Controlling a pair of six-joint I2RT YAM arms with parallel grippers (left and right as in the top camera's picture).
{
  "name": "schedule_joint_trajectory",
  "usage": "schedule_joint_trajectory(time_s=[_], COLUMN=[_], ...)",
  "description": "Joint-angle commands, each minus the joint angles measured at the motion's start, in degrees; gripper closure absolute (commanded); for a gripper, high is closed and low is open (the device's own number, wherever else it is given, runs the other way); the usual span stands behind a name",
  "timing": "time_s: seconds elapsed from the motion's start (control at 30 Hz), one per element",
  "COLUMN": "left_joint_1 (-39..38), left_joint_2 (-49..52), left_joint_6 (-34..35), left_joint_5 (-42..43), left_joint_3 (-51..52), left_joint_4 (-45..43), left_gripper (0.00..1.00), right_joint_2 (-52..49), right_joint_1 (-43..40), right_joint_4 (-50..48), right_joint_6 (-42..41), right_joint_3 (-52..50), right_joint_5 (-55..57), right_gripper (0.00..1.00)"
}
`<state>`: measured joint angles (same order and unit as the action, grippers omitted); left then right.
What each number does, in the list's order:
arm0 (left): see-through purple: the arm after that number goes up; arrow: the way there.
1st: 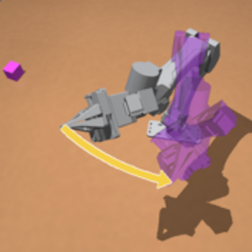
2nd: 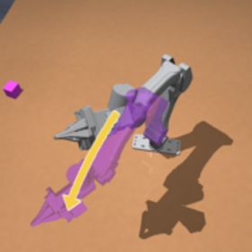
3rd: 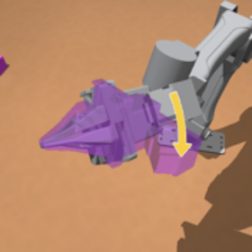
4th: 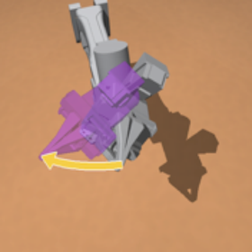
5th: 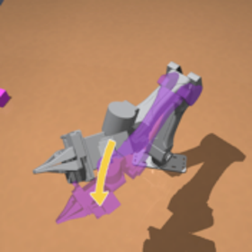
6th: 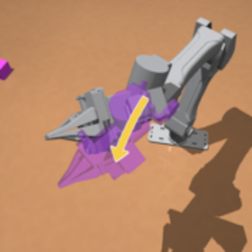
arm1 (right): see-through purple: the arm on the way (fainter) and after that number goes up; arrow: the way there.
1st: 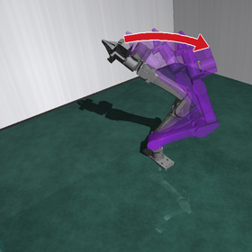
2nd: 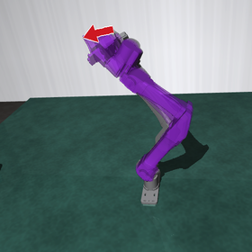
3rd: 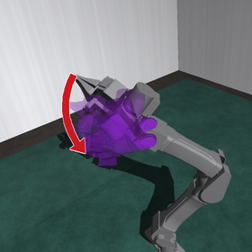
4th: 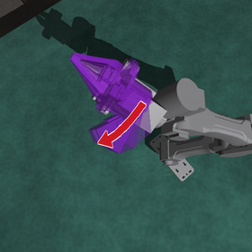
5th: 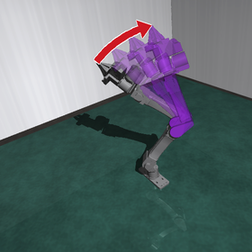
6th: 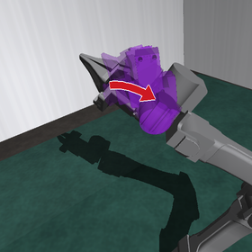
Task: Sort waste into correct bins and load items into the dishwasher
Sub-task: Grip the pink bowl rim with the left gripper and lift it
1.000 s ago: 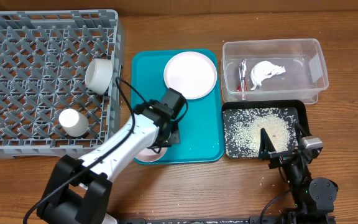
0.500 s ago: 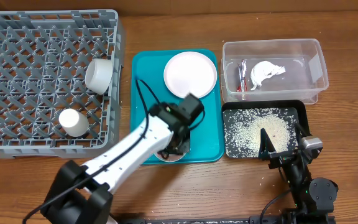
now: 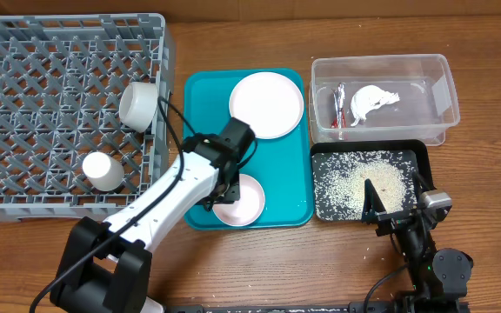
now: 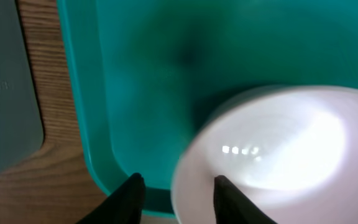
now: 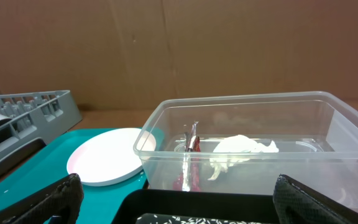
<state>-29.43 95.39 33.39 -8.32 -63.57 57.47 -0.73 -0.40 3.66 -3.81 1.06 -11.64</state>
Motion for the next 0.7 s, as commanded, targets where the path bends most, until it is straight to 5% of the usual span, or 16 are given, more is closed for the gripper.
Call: schedule_joint_trajectory(time_s=[0.0,0.2,0.37,0.53,0.67], left_joint_1=[2.3,2.4,4.2,8.4,9.6], left_joint_2=[0.0,0.0,-0.4,-0.6,-0.6], left_joint_6=[-1.7,-6.4,-9.0,-6.8,-3.1], left_joint_5=[1.4,7.0,6.5,-5.4,-25.2], left_joint_3=[3.5,5.8,-0.7,-21.5,-38.4], left_joint_4=[-1.9,-6.6,0.2,19.2,30.0], left_gripper=[0.64,0.94,0.96,0.96,0.96], right_joint_2=[0.6,0.6,0.6,0.6,0.6], right_joint_1=[-0.4,-0.4,-0.4,-0.4,-0.4], right_joint_4=[-0.3,-0.3,-0.3,-0.3,-0.3], right_joint_6=[0.2,0.2,0.2,0.2,0.2], right_joint_3=[-0.6,-0.6,-0.6,-0.6,-0.6], right_joint_5=[0.0,0.0,0.0,0.0,0.0], right_gripper=[0.00,0.00,0.00,0.00,0.00])
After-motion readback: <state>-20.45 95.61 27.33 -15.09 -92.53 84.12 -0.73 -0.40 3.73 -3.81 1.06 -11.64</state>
